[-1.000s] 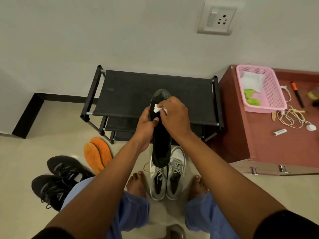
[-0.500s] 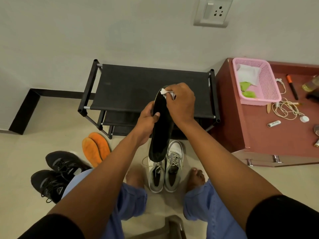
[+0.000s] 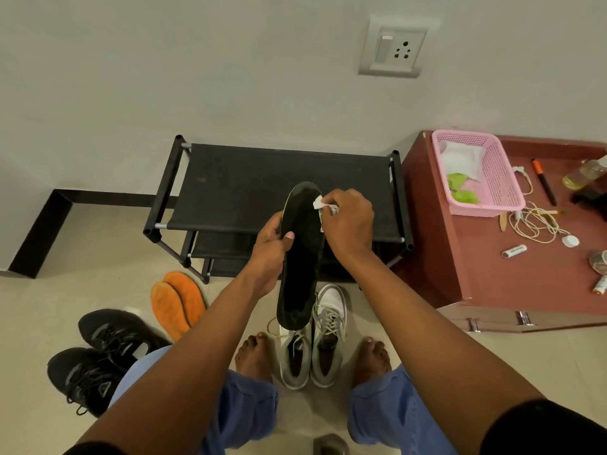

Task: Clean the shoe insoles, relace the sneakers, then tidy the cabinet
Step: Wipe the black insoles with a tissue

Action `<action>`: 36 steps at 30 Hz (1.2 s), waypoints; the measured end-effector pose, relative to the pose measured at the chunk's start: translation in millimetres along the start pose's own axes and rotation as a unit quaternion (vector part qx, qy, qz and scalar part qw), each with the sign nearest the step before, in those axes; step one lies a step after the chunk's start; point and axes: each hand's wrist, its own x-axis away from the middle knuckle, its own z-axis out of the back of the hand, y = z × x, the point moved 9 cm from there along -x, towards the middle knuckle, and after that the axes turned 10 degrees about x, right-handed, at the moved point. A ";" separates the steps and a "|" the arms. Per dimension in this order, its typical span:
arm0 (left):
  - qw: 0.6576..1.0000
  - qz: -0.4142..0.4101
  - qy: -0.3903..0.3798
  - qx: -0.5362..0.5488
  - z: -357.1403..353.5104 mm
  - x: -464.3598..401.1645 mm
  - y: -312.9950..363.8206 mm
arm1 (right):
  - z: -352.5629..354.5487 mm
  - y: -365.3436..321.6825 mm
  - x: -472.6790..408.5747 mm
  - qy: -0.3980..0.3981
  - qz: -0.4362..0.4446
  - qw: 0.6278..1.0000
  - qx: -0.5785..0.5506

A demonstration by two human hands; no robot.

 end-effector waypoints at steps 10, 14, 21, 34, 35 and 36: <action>0.997 -0.013 -0.028 -0.066 -8.3 0.9 -2.2 | 2.1 -16.9 -5.5 0.017 0.027 0.999 -0.022; 0.998 -0.018 -0.004 -0.058 -3.7 -0.6 -2.6 | -9.5 -41.2 7.4 -0.012 0.106 0.994 -0.019; 0.998 -0.032 0.003 -0.052 -1.0 -1.5 2.0 | -14.6 -55.5 14.8 -0.009 0.147 0.989 -0.018; 1.000 -0.022 0.000 -0.004 1.5 -1.3 6.7 | 4.0 -21.5 -4.8 0.024 0.055 0.998 0.022; 1.000 -0.021 0.011 0.013 5.0 -2.9 8.1 | 1.8 -24.0 -2.9 0.013 0.066 0.997 0.026; 0.999 -0.020 0.023 0.033 8.7 -4.5 9.8 | -1.5 -26.5 -0.5 -0.002 0.078 0.996 0.030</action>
